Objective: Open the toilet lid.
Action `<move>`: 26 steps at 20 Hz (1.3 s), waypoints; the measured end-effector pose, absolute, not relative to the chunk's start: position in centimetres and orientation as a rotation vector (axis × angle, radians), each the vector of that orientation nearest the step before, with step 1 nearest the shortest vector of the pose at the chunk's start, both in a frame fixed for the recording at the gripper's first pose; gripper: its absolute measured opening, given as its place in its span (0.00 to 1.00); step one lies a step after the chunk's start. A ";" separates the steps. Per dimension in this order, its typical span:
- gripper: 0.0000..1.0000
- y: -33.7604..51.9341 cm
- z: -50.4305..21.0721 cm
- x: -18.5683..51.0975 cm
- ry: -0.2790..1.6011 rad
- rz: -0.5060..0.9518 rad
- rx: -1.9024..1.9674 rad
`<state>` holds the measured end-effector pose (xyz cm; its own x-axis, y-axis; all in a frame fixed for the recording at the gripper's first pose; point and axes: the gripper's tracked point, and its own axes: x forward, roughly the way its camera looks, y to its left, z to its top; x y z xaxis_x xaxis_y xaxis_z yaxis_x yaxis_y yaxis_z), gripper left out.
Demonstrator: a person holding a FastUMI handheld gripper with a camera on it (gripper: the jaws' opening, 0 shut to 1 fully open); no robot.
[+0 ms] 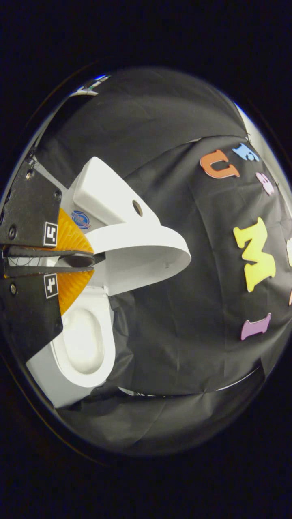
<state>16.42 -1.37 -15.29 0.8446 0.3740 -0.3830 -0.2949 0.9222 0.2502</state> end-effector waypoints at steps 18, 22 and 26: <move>1.00 -7.8 -14.9 15.0 0.171 0.441 0.026; 1.00 -14.5 -14.5 13.9 0.077 0.313 0.034; 1.00 -22.6 -15.0 12.2 -0.012 0.179 0.044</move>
